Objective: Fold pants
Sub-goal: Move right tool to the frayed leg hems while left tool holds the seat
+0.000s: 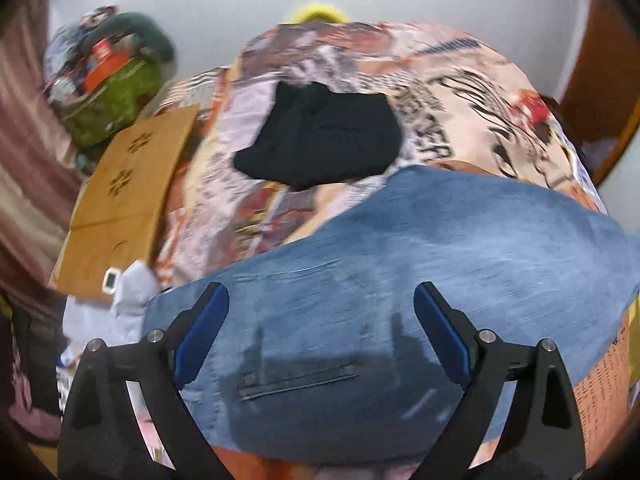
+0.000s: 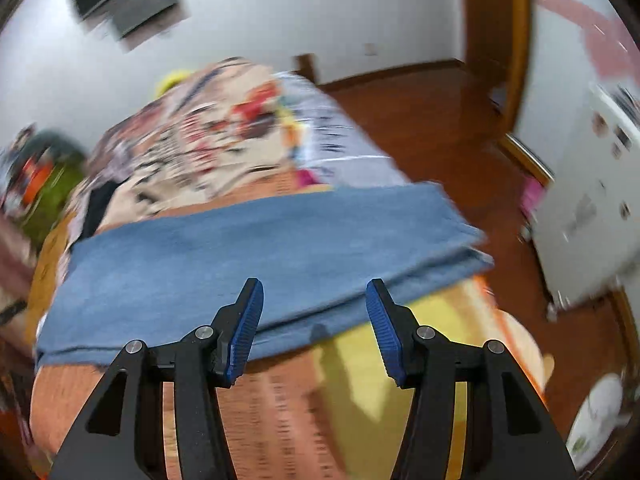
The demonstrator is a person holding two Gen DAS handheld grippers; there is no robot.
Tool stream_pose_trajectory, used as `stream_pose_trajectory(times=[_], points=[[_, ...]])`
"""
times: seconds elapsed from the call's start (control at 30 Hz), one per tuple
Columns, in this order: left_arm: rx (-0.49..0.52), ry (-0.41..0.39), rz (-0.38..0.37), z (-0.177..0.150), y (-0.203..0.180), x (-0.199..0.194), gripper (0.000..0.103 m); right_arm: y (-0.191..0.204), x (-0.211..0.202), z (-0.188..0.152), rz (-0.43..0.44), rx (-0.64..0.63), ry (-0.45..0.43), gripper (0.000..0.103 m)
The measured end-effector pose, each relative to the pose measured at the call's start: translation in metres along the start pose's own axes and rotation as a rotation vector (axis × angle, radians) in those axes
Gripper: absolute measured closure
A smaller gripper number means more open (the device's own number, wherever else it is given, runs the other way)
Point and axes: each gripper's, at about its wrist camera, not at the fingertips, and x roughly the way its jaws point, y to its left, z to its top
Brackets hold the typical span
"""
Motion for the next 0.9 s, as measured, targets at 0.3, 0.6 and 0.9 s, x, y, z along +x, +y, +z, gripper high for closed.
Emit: stream_pose_trajectory(times=[0.3,0.6,0.9], points=[[0.137,0.091,-0.057,0.001,-0.066,0.03,0.009,-0.048,0.04,0.013,-0.036,0.132,0.023,0.053],[0.145,0.063,0.005,-0.001,-0.077,0.031,0.005,-0.061,0.075,0.017,-0.051,0.167,0.006,0.07],[0.175,0.083,-0.025,0.008,-0.082,0.022,0.005,-0.051,0.045,0.031,-0.111,0.038,-0.158,0.098]])
